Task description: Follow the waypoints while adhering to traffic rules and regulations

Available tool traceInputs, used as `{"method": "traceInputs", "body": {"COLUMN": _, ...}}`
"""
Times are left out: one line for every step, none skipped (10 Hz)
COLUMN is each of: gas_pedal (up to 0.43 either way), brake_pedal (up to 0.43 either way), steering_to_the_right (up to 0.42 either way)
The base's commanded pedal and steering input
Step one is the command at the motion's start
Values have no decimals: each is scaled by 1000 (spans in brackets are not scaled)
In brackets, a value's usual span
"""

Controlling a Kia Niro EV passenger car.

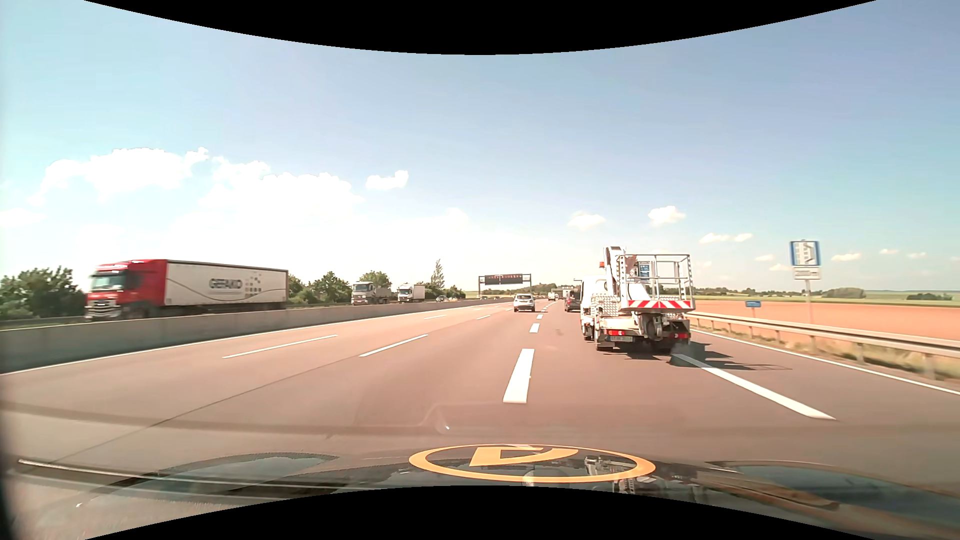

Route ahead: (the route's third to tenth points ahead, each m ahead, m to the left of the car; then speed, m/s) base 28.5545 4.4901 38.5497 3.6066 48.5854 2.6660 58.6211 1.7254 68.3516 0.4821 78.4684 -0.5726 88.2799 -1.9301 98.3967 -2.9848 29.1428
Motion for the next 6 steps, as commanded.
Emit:
{"method": "traceInputs", "body": {"gas_pedal": 689, "brake_pedal": 0, "steering_to_the_right": 7}}
{"method": "traceInputs", "body": {"gas_pedal": 689, "brake_pedal": 0, "steering_to_the_right": 11}}
{"method": "traceInputs", "body": {"gas_pedal": 689, "brake_pedal": 0, "steering_to_the_right": 14}}
{"method": "traceInputs", "body": {"gas_pedal": 689, "brake_pedal": 0, "steering_to_the_right": 14}}
{"method": "traceInputs", "body": {"gas_pedal": 689, "brake_pedal": 0, "steering_to_the_right": 13}}
{"method": "traceInputs", "body": {"gas_pedal": 689, "brake_pedal": 0, "steering_to_the_right": 12}}
